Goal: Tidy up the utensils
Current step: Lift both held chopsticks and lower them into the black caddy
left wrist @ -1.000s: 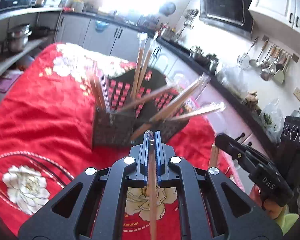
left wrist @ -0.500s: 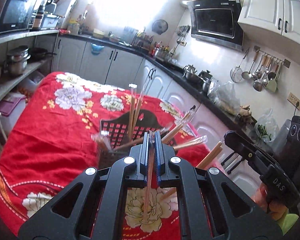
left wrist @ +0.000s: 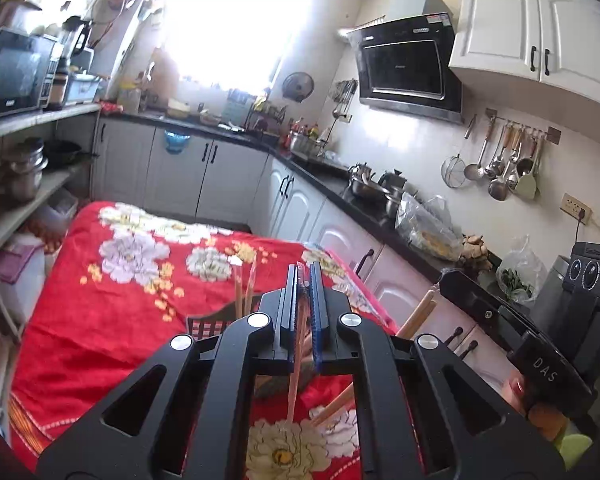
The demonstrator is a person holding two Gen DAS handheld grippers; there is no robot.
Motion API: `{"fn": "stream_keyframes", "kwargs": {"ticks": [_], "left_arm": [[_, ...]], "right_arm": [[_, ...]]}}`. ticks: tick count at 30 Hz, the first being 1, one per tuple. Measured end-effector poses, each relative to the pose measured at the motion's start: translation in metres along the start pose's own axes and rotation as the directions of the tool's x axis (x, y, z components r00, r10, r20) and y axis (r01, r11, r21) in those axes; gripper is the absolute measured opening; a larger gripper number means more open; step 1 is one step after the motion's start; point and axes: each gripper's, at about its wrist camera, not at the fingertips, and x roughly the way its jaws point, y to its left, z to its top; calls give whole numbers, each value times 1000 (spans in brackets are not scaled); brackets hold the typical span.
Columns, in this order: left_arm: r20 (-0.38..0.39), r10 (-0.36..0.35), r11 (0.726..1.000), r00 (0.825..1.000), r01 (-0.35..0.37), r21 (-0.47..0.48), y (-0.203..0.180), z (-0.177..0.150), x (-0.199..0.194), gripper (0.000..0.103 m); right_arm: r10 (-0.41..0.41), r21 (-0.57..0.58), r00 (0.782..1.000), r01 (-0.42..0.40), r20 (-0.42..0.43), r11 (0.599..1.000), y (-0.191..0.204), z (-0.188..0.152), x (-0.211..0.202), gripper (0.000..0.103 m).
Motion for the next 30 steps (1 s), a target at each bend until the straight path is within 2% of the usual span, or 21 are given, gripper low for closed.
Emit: {"fn": "stream_keyframes", "kwargs": {"ticks": [13, 21, 25, 30], "left_arm": [[70, -8, 998, 998, 4, 67, -19, 38, -11, 3], [141, 53, 994, 989, -66, 87, -14, 62, -24, 3], [181, 117, 988, 977, -133, 75, -5, 71, -19, 3], [168, 152, 987, 974, -157, 17, 15, 75, 0, 3]], "right_arm": [[-58, 10, 993, 57, 99, 998, -17, 38, -5, 4], [-106, 2, 985, 107, 136, 994, -30, 54, -1, 4], [-138, -1, 978, 140, 156, 990, -37, 58, 2, 4], [-160, 14, 975, 160, 156, 987, -49, 59, 14, 4]]}}
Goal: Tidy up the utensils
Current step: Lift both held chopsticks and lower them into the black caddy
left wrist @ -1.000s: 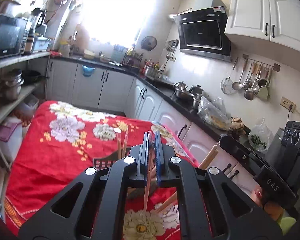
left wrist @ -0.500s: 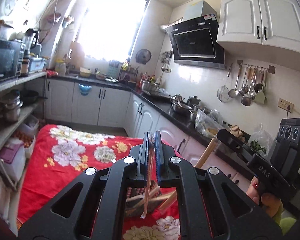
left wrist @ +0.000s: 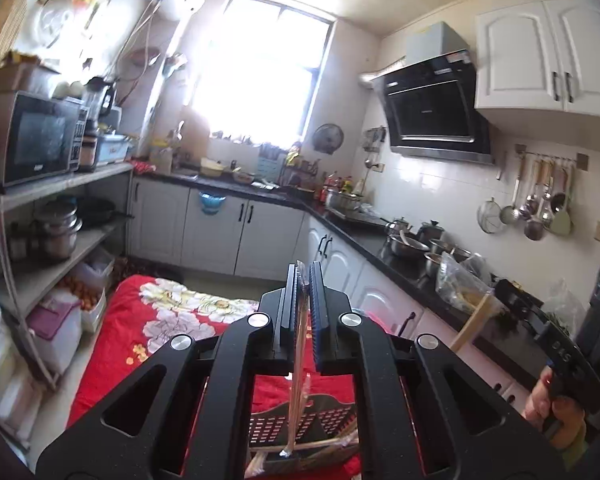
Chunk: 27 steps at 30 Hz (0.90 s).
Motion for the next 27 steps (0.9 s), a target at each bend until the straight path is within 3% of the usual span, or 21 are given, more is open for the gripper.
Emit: {"fn": "stream_keyframes", "kwargs": {"ticks": [8, 27], "left_arm": [[-11, 60, 998, 998, -60, -16, 14, -14, 24, 3], [-147, 54, 998, 988, -56, -11, 20, -73, 72, 3]], "right_arm": [[-9, 38, 1000, 10, -10, 999, -7, -13, 19, 4], [24, 85, 991, -13, -132, 996, -4, -70, 60, 4]]}}
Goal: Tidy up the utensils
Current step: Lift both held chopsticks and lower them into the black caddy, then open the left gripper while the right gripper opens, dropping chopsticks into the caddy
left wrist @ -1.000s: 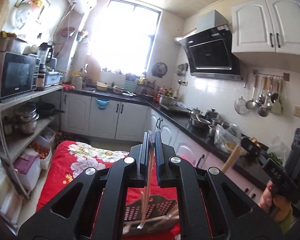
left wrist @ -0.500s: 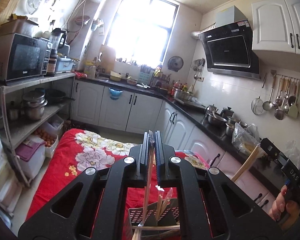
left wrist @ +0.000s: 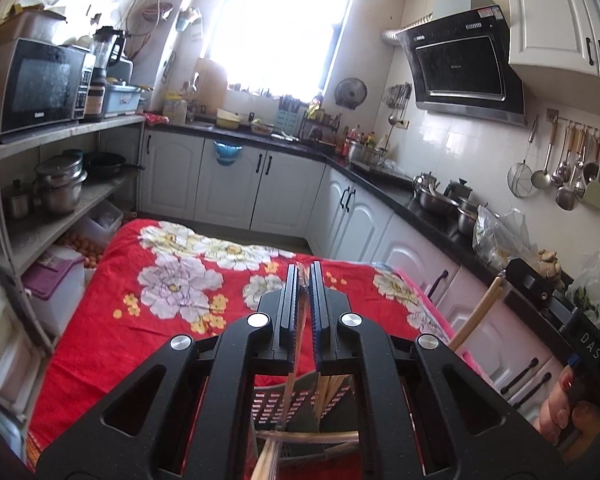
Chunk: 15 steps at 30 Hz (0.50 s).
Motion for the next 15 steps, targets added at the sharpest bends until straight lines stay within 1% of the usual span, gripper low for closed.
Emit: {"fn": "stream_keyframes", "kwargs": {"ticks": [15], "left_arm": [[-65, -24, 1000, 998, 24, 7, -6, -27, 14, 3]], "right_arm": [[1, 19, 994, 1, -108, 1000, -2, -32, 19, 4]]}}
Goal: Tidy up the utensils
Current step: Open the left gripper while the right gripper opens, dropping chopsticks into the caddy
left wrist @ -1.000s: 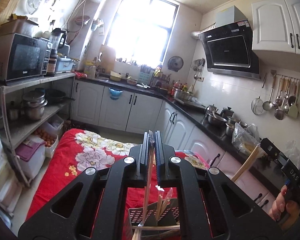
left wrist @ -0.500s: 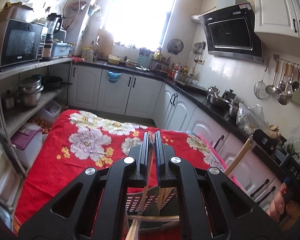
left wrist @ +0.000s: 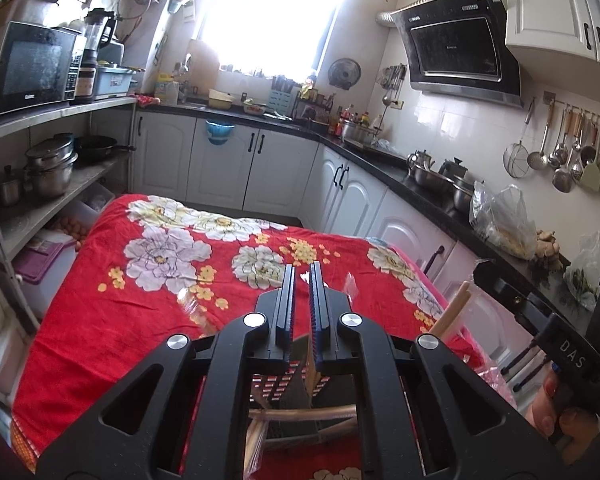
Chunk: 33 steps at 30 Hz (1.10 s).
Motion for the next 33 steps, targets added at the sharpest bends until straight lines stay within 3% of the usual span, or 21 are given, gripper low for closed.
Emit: {"fn": "stream_keyframes", "kwargs": {"ticks": [7, 9, 10, 11, 14, 17, 33], "left_arm": [[-29, -9, 1000, 1000, 9, 9, -3, -6, -3, 3], [-35, -11, 1000, 999, 12, 11, -3, -6, -4, 3], [-38, -14, 1000, 999, 14, 9, -3, -6, -5, 4], [-39, -15, 1000, 999, 15, 8, -3, -6, -7, 7], [-40, -17, 1000, 999, 17, 3, -1, -5, -13, 18], [-42, -15, 1000, 999, 15, 1, 0, -5, -19, 20], [-52, -32, 999, 998, 32, -11, 0, -25, -58, 53]], "right_arm": [[-8, 10, 999, 8, -39, 1000, -3, -6, -1, 5], [-10, 12, 999, 10, -47, 1000, -4, -7, -3, 8], [-11, 14, 999, 12, -50, 1000, -4, -7, -5, 14], [-12, 15, 999, 13, -52, 1000, -5, -7, -7, 21], [-14, 14, 999, 15, -51, 1000, -5, -8, -14, 25], [-18, 14, 998, 19, -52, 1000, -4, -9, -20, 31], [-28, -3, 998, 28, -56, 1000, 5, -24, -60, 45]]}}
